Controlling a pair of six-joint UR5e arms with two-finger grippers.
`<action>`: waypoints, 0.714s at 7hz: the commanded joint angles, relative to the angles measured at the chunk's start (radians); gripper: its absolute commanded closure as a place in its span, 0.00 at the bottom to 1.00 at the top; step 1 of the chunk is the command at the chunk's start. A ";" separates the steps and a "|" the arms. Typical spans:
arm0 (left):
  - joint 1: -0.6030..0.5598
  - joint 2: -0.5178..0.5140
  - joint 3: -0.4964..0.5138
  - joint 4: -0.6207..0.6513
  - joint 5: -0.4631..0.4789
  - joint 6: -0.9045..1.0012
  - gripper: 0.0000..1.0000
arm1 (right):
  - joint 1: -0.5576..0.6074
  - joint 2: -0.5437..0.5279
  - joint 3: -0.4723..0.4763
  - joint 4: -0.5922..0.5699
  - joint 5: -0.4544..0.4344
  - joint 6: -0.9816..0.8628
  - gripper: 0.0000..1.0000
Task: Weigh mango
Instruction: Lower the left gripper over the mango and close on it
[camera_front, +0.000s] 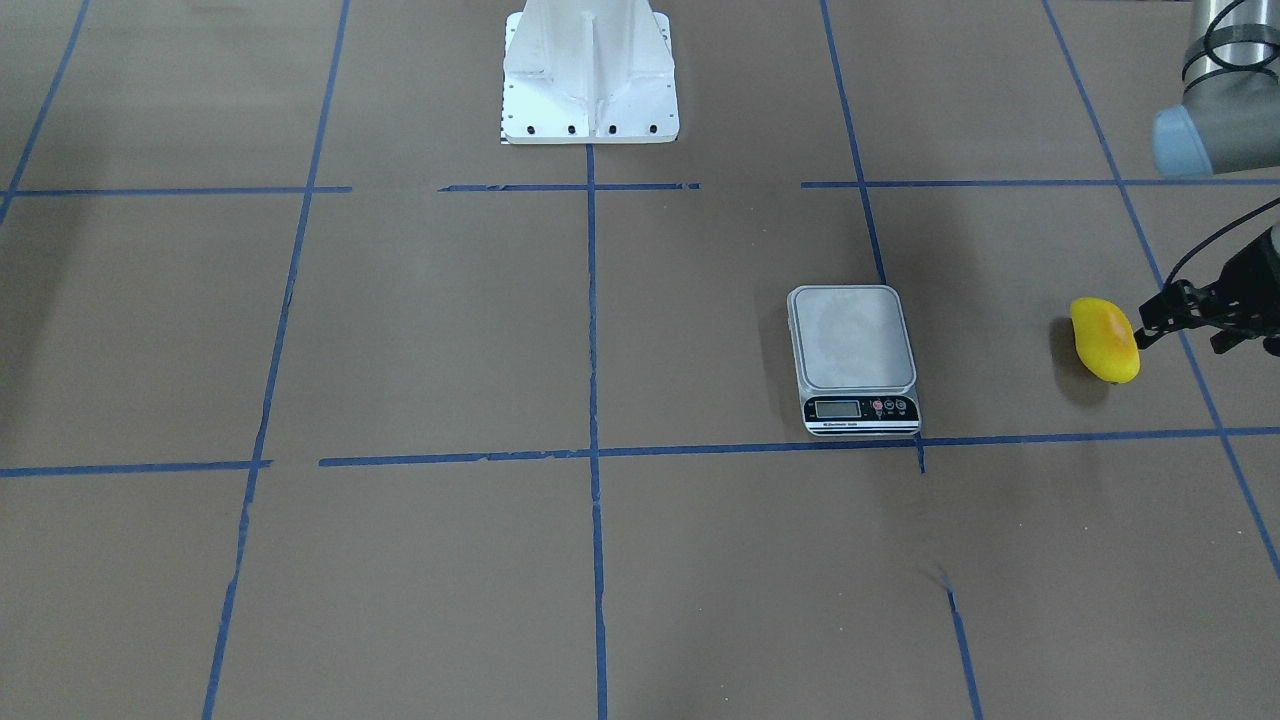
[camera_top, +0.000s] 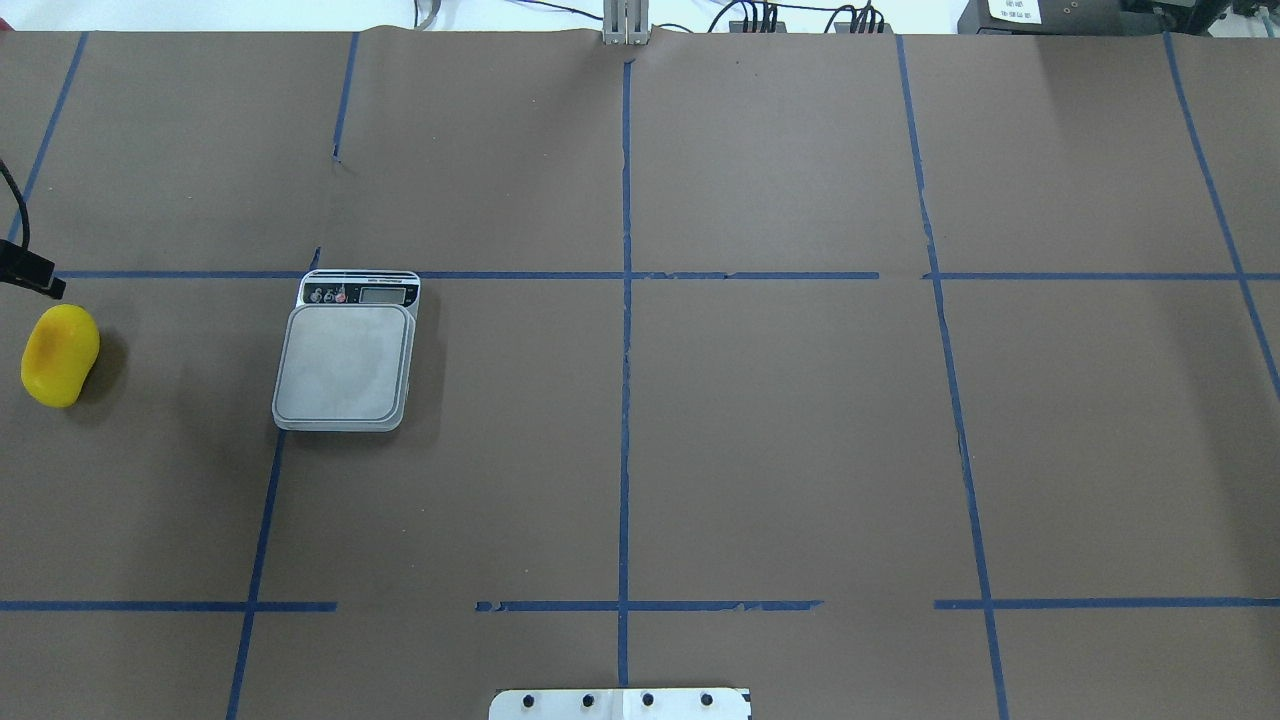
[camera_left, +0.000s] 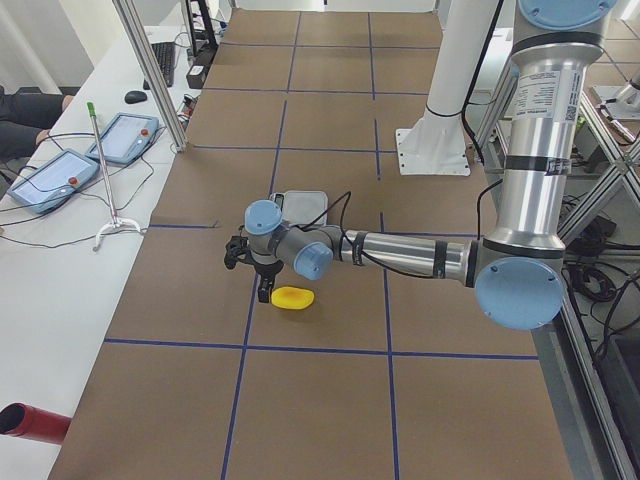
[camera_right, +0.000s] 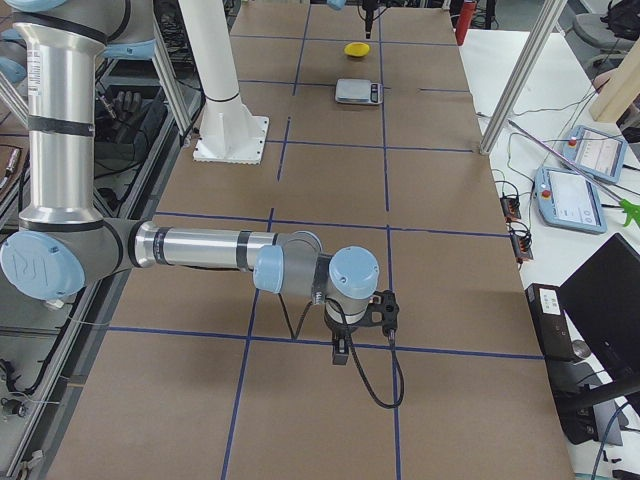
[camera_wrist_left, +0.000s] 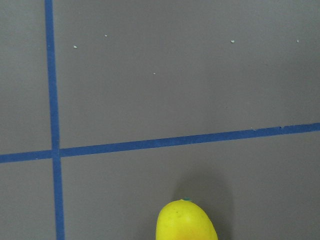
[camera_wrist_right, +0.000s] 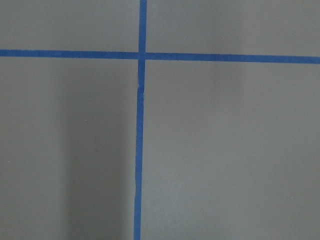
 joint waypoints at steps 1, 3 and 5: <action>0.055 0.000 0.050 -0.042 0.028 -0.044 0.00 | 0.000 0.000 0.000 0.000 0.000 0.000 0.00; 0.067 0.008 0.068 -0.042 0.040 -0.047 0.00 | 0.000 0.000 0.000 0.000 0.000 0.000 0.00; 0.078 0.008 0.076 -0.039 0.026 -0.054 0.00 | 0.000 0.000 0.000 0.000 0.000 0.000 0.00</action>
